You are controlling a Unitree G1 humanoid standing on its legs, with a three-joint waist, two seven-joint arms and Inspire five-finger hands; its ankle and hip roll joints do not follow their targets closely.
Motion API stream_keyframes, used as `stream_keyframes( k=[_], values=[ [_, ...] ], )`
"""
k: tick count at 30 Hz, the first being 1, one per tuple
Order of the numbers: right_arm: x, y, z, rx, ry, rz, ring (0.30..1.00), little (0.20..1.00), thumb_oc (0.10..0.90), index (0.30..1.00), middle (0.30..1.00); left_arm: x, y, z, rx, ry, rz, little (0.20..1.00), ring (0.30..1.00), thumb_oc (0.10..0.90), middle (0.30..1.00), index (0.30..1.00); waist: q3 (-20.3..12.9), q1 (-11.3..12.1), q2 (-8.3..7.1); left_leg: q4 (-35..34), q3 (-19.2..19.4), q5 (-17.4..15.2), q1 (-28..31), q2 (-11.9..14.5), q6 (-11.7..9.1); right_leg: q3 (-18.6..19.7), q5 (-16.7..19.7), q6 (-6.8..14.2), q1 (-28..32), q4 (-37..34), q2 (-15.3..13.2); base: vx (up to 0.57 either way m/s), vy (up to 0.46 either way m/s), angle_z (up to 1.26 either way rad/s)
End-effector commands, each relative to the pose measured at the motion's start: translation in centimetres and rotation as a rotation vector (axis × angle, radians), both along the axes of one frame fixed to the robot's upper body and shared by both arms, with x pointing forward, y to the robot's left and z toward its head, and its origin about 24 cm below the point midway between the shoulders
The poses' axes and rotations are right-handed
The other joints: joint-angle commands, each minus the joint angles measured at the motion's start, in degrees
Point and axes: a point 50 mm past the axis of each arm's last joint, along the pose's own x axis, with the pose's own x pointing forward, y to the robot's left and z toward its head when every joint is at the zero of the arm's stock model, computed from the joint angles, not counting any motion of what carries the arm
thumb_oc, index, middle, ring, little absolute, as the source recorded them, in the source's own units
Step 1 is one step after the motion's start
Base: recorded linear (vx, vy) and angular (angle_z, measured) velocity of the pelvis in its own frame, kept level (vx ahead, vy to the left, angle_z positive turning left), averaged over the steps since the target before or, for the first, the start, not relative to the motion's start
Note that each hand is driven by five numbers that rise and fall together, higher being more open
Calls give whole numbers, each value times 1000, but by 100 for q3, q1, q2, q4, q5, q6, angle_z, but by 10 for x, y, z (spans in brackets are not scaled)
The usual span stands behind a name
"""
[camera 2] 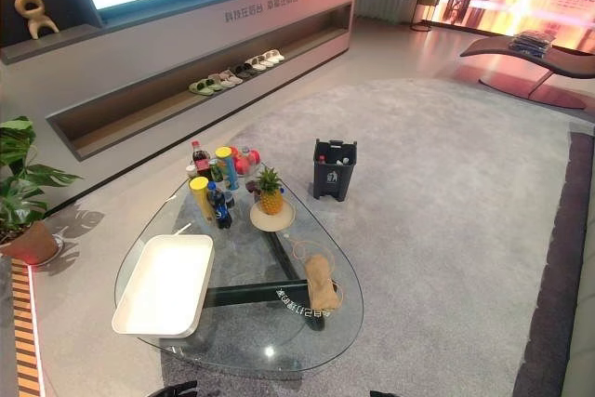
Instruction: Wipe the table with a cloth and put it in the basket.
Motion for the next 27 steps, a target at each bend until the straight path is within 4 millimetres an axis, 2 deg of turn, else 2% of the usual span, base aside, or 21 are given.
stream_keyframes(
  k=[1,27],
  values=[
    [7,-4,2,-15,-3,3,900,900,800,900,900,19,12,6,43,-35,2,900,900,800,900,900,70,72,-144,18,45,-448,177,-97,-29,-308,-116,208,-79,301,-164,0,0,0],
    [8,-1,2,-12,-8,6,900,900,800,900,900,23,14,8,48,-57,30,900,900,800,900,900,56,54,-181,18,45,-430,153,-90,-34,-312,-98,219,-106,303,-172,0,0,0]
  ],
)
